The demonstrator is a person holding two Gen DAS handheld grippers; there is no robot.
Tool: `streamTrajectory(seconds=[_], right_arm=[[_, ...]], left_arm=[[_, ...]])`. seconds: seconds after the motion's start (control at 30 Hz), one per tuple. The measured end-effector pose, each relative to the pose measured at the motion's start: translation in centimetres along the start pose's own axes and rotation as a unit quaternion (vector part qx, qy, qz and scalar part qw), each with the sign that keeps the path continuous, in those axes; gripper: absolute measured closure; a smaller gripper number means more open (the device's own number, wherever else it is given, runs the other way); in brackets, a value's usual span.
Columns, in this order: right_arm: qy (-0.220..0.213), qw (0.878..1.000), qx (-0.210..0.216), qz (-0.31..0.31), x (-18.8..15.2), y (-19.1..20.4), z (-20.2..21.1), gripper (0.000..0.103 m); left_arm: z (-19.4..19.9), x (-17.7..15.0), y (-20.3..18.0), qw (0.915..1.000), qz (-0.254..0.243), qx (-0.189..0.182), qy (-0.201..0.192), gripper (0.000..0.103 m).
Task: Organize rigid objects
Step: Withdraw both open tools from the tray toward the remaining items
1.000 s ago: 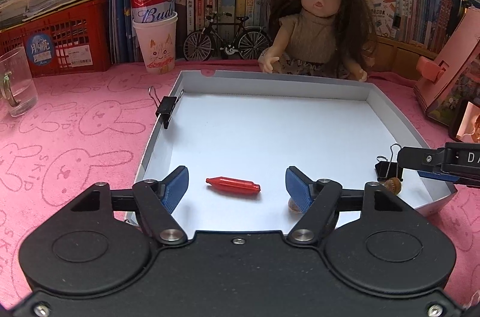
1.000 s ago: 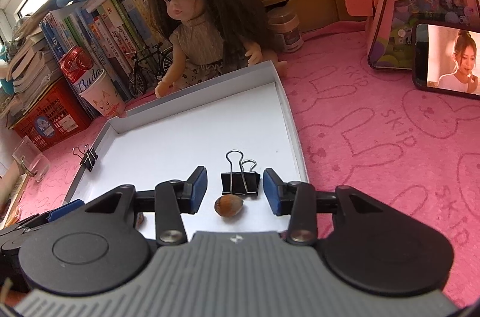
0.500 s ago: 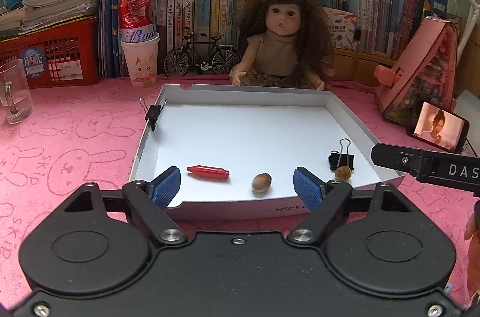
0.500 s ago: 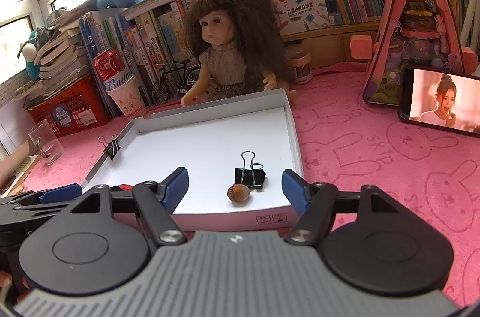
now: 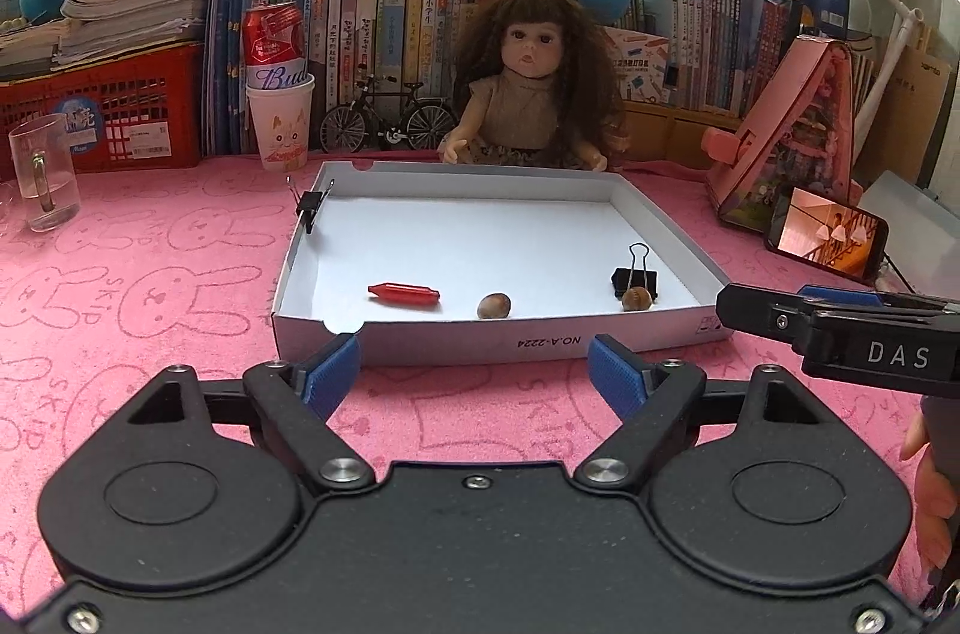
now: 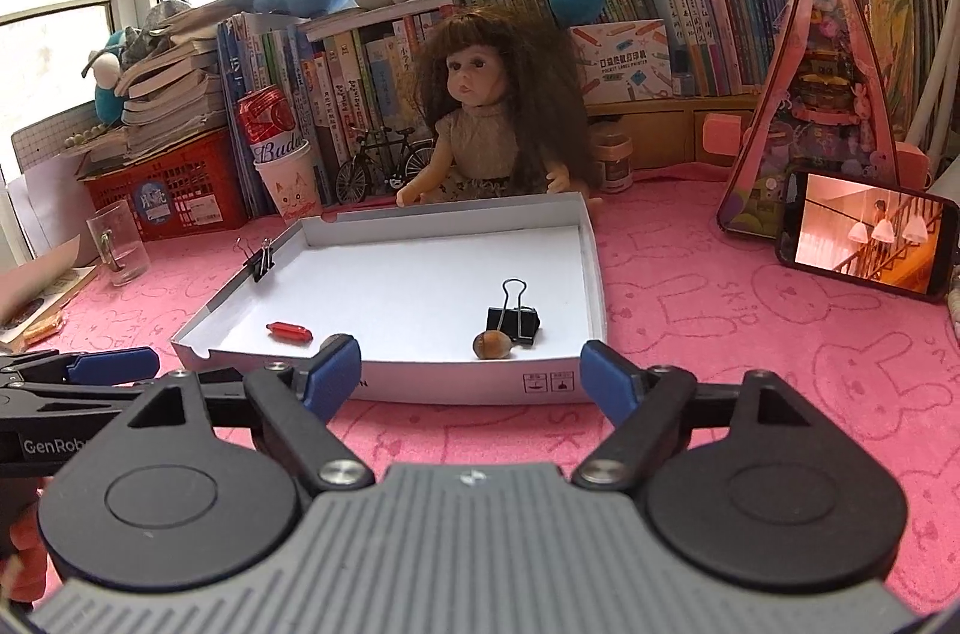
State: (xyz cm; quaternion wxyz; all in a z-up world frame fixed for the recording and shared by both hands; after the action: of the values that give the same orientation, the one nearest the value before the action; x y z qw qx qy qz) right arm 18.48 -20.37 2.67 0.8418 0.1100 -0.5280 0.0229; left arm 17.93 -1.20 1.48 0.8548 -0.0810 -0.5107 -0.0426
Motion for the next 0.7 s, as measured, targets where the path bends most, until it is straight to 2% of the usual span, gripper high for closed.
streamTrajectory(seconds=[0.23, 0.4, 0.7], right_arm=[[-0.011, 0.999, -0.006, 0.034, -1.5, 0.9, 1.5, 0.012], [-0.017, 0.998, 0.001, 0.053, -2.7, 1.7, 2.4, 0.011], [-0.042, 0.998, 0.001, 0.057, -4.4, 2.0, 4.0, 0.003]], left_arm=[[1.8, -1.7, 0.1, 0.9998, -0.015, 0.002, -0.013, 0.02], [2.9, -2.8, -0.2, 0.9994, -0.023, -0.013, -0.022, 0.019], [4.5, -4.6, -0.5, 0.9986, -0.028, -0.031, -0.033, 0.018]])
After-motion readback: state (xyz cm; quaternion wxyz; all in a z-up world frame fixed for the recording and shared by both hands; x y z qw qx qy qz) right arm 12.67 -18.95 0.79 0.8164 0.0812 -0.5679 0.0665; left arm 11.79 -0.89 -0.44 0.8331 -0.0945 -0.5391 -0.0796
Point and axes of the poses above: each gripper's, at about its wrist camera, not at the fingertips, and z roughly against the way its jaws point, y to its left, x to its top, the point moved 6 cm from there along -z, roughly the way its jaws point, and after that the axes turned 3 degrees about -y, right-handed, at the moved point
